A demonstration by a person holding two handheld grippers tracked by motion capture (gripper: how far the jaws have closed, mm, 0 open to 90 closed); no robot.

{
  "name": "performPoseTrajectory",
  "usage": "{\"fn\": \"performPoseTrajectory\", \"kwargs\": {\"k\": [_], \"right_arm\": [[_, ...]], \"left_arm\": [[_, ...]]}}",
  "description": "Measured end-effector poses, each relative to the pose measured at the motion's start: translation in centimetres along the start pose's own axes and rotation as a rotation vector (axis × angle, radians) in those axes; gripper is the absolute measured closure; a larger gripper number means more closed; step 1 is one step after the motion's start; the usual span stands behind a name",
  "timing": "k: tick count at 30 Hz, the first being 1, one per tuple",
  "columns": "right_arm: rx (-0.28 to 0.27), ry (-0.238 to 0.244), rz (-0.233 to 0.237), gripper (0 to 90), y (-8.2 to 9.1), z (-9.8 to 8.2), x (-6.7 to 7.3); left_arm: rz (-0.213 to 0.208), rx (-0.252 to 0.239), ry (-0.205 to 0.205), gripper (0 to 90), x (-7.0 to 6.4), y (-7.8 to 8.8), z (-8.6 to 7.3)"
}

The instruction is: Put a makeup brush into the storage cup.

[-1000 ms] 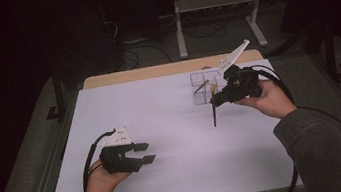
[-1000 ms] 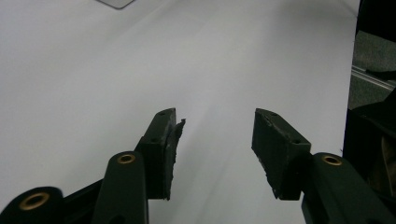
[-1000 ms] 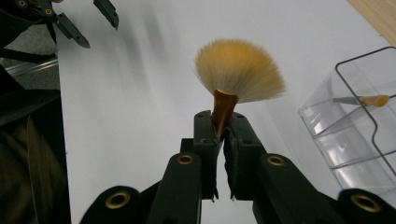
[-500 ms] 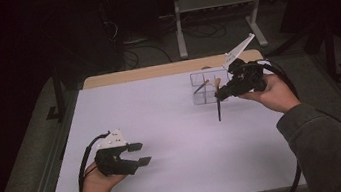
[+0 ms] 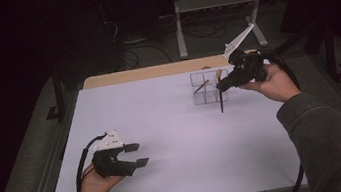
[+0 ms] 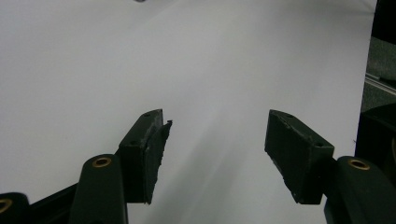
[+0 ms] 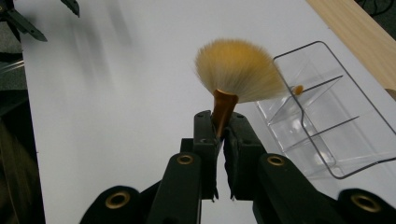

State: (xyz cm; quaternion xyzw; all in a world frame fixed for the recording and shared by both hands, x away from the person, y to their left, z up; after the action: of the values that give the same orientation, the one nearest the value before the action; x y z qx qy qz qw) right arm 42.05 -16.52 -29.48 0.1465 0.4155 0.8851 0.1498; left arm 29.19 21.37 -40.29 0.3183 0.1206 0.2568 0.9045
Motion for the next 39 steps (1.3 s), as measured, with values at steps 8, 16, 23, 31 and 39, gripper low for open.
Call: {"fn": "performPoseTrajectory", "kwargs": {"k": [8,16,23,31,39], "right_arm": [[0.008,-0.003,-0.022,83.2,0.5,0.5,-1.0],[0.007,-0.026,-0.031,83.2,0.9,1.1,-2.0],[0.011,-0.029,-0.044,83.2,1.0,1.7,-2.6],[0.002,-0.047,-0.064,83.2,1.4,2.2,-3.7],[0.000,-0.059,-0.087,83.2,1.7,2.8,-4.6]], "left_arm": [[0.003,-0.001,-0.004,36.5,0.1,0.1,-0.1],[0.006,-0.006,0.001,35.7,0.2,0.2,-0.2],[0.006,-0.004,0.005,35.4,0.3,0.2,-0.2],[0.009,-0.003,0.006,34.9,0.3,0.2,-0.4],[0.014,-0.013,0.009,34.8,0.3,0.4,-0.3]]}}
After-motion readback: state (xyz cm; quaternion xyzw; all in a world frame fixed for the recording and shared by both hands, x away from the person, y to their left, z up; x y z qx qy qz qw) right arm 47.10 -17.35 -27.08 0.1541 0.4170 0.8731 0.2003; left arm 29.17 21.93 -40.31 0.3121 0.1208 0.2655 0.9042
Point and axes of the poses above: each handheld gripper's, and its own axes: y roughly backward along the jaws, z roughly out of its top, x roughly to its left, the point moved 3 cm from there along -y, roughly forward along the jaws, and after that the axes turned 4 degrees about z, right-handed, at the moved point
